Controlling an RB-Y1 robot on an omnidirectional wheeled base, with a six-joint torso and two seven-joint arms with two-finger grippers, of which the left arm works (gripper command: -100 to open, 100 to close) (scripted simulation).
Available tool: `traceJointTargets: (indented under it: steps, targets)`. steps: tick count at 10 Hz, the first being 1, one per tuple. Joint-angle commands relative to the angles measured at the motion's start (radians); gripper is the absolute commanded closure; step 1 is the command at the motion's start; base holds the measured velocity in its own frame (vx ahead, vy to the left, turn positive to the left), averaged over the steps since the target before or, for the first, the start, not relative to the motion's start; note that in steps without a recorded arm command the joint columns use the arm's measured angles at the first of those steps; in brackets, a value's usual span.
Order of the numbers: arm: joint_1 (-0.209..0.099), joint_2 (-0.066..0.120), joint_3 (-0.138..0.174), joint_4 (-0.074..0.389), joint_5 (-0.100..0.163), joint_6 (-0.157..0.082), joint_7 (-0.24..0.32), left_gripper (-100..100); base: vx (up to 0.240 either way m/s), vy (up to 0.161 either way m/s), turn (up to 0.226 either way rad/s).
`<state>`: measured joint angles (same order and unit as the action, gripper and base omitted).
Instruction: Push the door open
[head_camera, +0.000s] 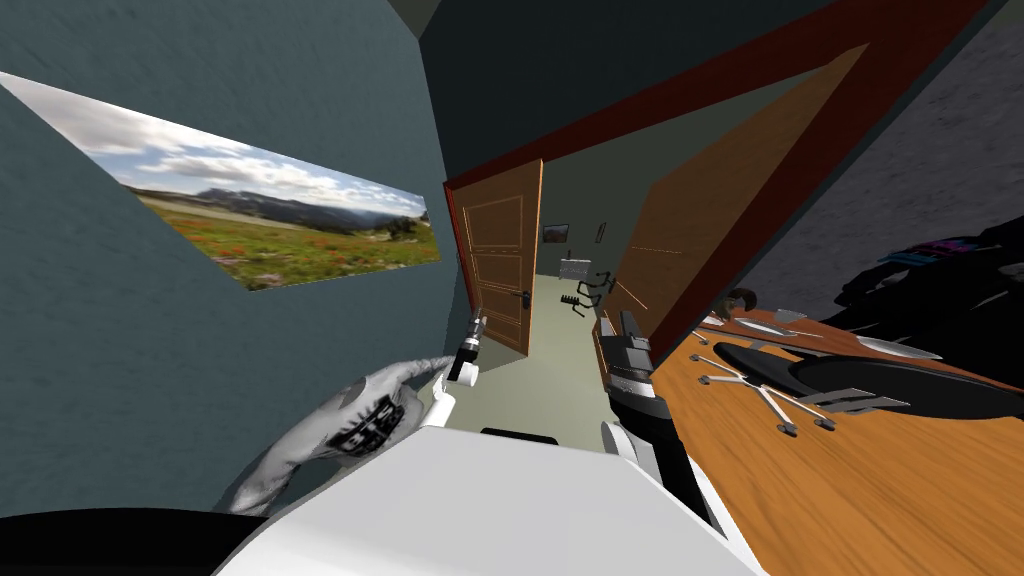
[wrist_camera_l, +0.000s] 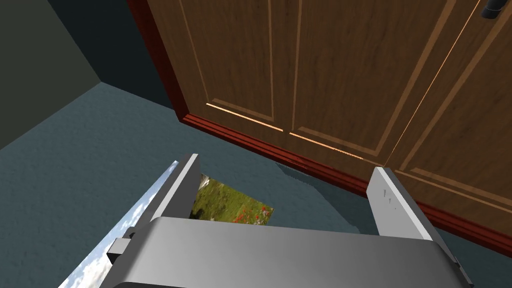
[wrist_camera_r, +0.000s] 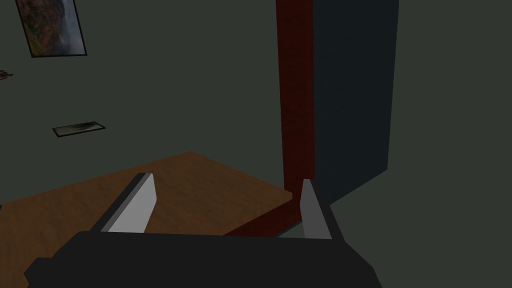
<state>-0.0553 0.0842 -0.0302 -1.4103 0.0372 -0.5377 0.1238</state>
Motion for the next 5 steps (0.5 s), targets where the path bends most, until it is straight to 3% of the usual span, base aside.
traceJointTargets:
  steps: [1,3,4,5]
  targets:
    - [-0.013,0.001,-0.001,0.033,-0.001,-0.001,0.001,-100,0.066,0.018,-0.013]
    - [-0.053,0.002,-0.004,0.096,-0.005,0.003,0.001,-100,0.058,0.015,-0.059]
    - [-0.053,0.002,-0.004,0.101,-0.005,0.003,0.001,-100,0.061,0.011,-0.021]
    - [-0.073,0.002,-0.006,0.134,-0.007,0.005,0.0,-100,0.067,0.01,-0.036]
